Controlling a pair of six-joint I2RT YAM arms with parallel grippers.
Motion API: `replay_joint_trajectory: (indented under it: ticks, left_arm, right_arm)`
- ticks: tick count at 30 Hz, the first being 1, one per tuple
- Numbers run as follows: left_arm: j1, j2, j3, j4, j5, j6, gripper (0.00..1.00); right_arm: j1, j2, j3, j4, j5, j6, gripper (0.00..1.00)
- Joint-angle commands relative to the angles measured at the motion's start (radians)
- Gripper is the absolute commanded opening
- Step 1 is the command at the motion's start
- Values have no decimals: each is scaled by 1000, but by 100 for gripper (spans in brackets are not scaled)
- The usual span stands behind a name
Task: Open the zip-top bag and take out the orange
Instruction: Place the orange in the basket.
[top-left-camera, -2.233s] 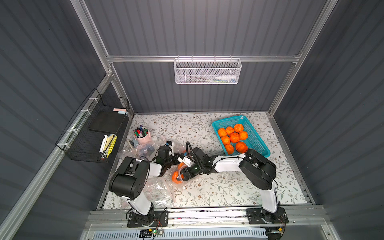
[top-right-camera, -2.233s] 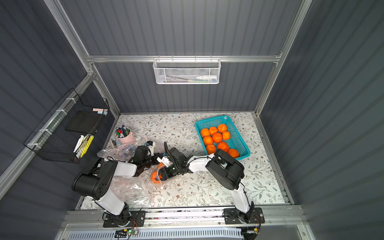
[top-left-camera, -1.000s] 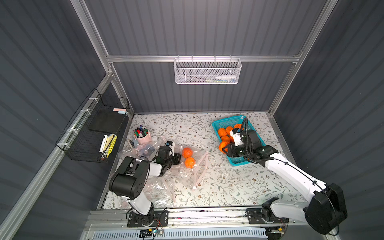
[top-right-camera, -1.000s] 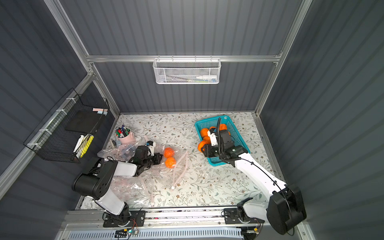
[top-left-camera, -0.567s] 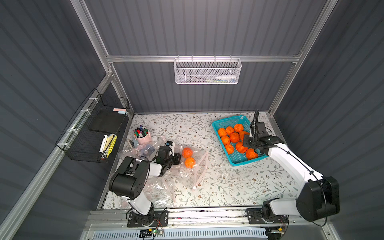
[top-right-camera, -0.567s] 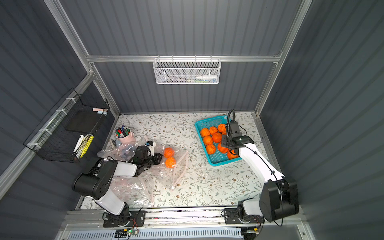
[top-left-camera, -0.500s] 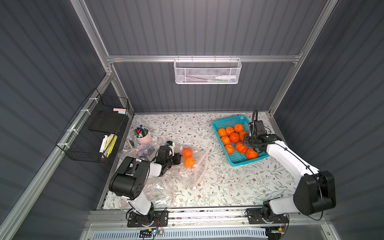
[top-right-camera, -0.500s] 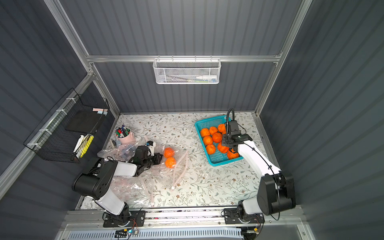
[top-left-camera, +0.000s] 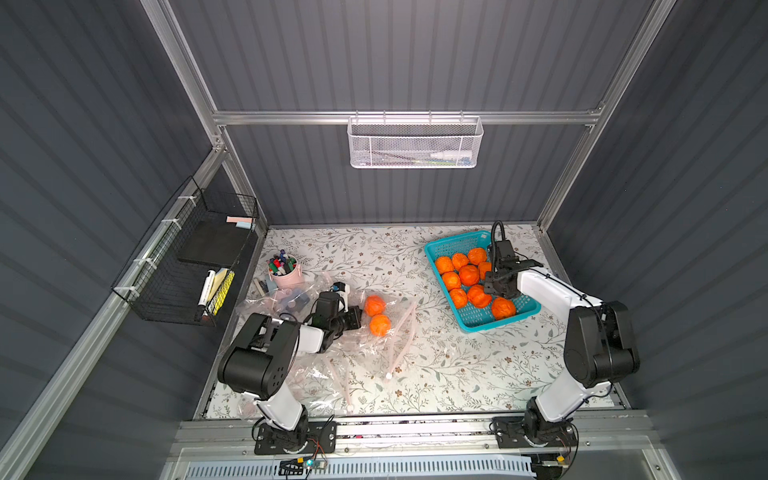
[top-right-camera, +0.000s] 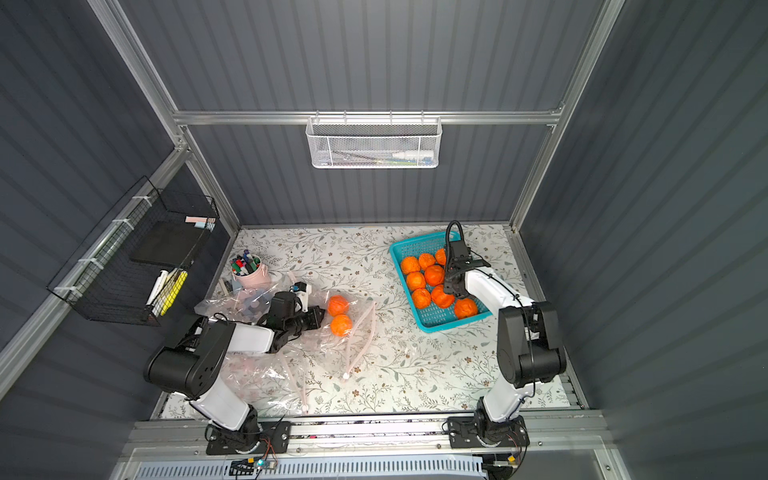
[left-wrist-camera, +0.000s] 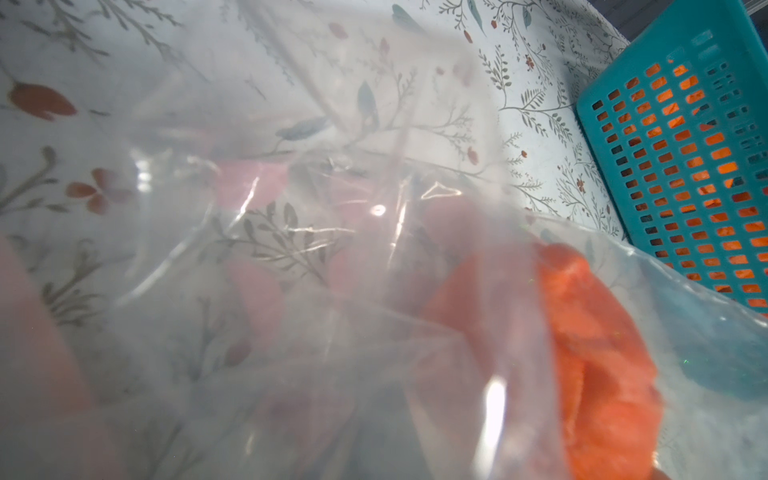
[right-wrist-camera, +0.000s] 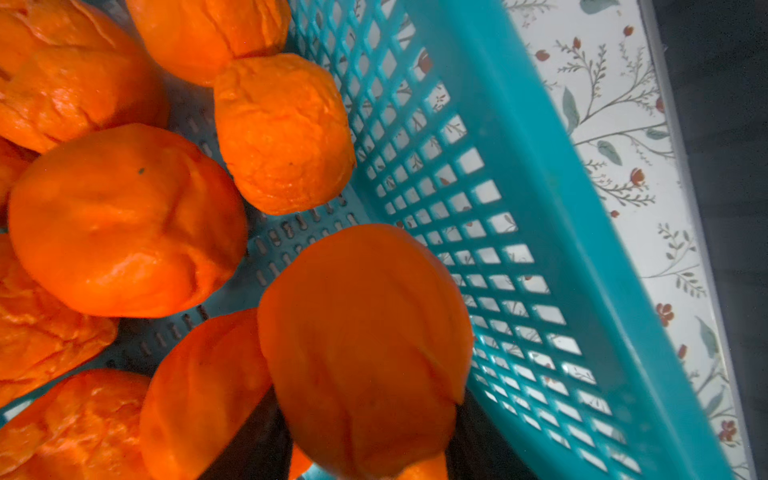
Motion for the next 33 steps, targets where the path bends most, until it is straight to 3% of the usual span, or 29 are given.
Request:
replay_joint_trajectory:
  ticks: [1,7,19,22,25,29,33]
  left_arm:
    - [-7,36,-41,-167,-15,12,0]
    - [-7,32,-44,-168,-15,9,0]
    - [-7,32,-43,-167,-17,10,0]
    - [-6,33,-41,-168,-18,11,0]
    - [-7,33,-41,-168,-16,11,0]
    - [-7,36,-40,-166,-17,10,0]
    - [-7,38,-39,-165,-23,10,0]
  right_arm:
    - [-11,31,23,-37,-23,10,45]
    - [-14,6,57,-81,-47,19,61]
    - [-14,-212,-13,-79,-73,-8,66]
    - [-13,-253,-17,-92,-186,-11,60]
    - [9,-343,-77,-10,-423,-27,53]
    - [115,-463,-213,200,-725,2,35]
    - [337,-462,-257,247,-716,-17,18]
